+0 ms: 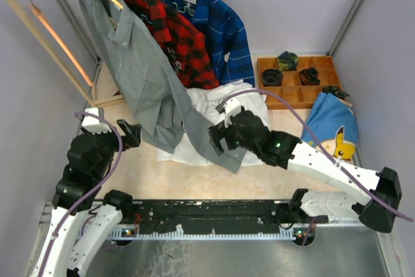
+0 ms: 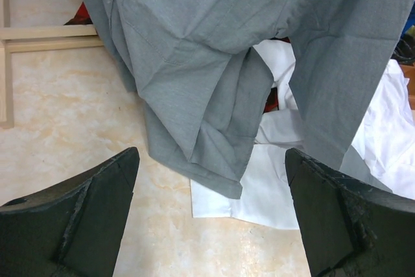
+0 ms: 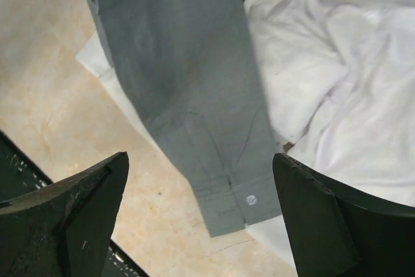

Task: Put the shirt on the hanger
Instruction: Adjust the shirt at the center of the board.

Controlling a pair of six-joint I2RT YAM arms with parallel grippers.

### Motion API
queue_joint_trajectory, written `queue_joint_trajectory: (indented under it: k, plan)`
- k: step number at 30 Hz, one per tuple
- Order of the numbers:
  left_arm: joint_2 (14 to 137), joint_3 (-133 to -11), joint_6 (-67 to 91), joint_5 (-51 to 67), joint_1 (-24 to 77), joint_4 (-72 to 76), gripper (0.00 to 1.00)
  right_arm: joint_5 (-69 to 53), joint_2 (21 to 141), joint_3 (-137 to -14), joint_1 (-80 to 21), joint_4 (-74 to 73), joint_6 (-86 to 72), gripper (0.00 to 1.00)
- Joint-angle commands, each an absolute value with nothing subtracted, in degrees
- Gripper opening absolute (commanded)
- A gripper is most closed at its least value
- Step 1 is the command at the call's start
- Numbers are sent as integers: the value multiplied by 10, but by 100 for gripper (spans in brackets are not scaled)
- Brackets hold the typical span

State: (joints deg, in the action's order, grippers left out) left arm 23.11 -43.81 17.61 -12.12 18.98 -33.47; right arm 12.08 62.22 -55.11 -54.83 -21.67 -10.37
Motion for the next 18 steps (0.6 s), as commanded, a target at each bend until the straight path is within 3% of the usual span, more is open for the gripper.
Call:
queue_joint_trajectory:
  k: [1, 7, 14, 16, 18]
  plan:
    - [233, -441, 182, -158, 191, -338, 99, 147, 641, -519, -594, -121, -161, 93]
    - [238, -442, 183, -158, 190, -339, 99, 152, 767, -521, -621, -12, -178, 93]
    - [195, -440, 188, -186, 190, -344, 98, 287, 902, -589, -633, 24, -220, 91]
    - [182, -441, 190, -192, 190, -346, 98, 326, 937, -608, -635, 16, -240, 86]
    - [171, -442, 190, -200, 190, -348, 98, 346, 980, -625, -636, 12, -252, 65]
